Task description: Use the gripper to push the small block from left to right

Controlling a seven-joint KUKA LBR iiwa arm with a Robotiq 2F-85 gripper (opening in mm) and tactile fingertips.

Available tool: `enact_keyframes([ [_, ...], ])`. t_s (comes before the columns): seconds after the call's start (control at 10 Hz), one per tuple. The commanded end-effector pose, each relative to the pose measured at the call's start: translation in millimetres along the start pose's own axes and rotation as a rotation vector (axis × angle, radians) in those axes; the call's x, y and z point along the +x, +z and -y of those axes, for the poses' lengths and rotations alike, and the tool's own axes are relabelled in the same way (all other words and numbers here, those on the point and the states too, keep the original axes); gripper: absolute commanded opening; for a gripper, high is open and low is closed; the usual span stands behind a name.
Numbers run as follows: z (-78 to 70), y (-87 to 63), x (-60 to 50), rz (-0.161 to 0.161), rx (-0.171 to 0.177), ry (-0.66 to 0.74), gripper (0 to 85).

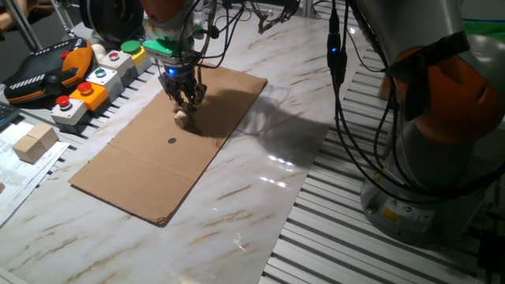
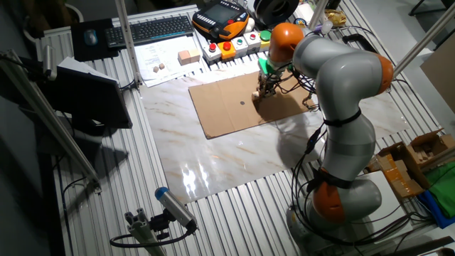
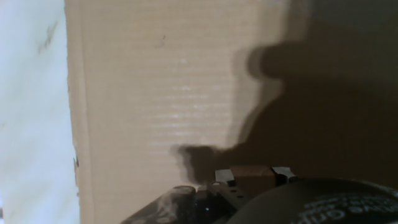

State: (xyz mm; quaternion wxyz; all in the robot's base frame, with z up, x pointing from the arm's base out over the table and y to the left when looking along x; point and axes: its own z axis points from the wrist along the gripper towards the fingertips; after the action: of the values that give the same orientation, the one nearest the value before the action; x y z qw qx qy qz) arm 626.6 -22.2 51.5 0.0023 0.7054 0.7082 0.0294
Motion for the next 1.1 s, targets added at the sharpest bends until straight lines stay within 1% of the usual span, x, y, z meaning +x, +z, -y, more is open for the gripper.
enact_keyframes([
  [0.0,-0.4,-0.4,1.8,0.001,0.0,0.003,0.7],
  [1.0,3.3,3.5,31.4,-0.003,0.0,0.055,0.7],
])
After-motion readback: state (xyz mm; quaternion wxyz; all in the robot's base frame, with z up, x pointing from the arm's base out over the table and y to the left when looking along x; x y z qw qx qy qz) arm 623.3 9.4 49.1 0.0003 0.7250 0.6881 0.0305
